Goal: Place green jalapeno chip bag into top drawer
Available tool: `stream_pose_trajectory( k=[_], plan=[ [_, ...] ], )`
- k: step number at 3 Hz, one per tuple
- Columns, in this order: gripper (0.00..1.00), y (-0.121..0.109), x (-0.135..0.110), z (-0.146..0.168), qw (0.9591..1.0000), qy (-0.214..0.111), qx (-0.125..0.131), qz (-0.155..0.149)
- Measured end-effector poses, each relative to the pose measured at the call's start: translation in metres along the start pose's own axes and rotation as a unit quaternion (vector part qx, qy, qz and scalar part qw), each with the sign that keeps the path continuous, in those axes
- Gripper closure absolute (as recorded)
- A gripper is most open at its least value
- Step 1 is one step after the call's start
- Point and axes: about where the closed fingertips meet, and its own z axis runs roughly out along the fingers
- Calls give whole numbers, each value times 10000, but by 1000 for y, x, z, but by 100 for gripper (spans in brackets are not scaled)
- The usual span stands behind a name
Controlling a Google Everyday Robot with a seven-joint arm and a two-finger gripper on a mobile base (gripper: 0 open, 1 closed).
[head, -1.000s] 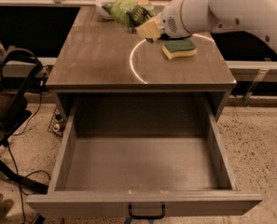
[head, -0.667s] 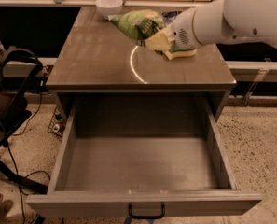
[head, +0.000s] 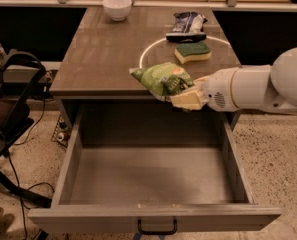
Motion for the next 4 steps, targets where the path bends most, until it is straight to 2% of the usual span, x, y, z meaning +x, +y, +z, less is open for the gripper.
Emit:
stream_pose_trajectory(
  k=[1,2,3,4],
  plan=[
    [100,2,3,1,10000,32,-40,-19],
    [100,13,31,7,9990,274,-324,-127],
    [100,35,65,10,9949,524,-812,-276],
    [100,61,119,28,9812,1076,-1545,-425]
  ],
)
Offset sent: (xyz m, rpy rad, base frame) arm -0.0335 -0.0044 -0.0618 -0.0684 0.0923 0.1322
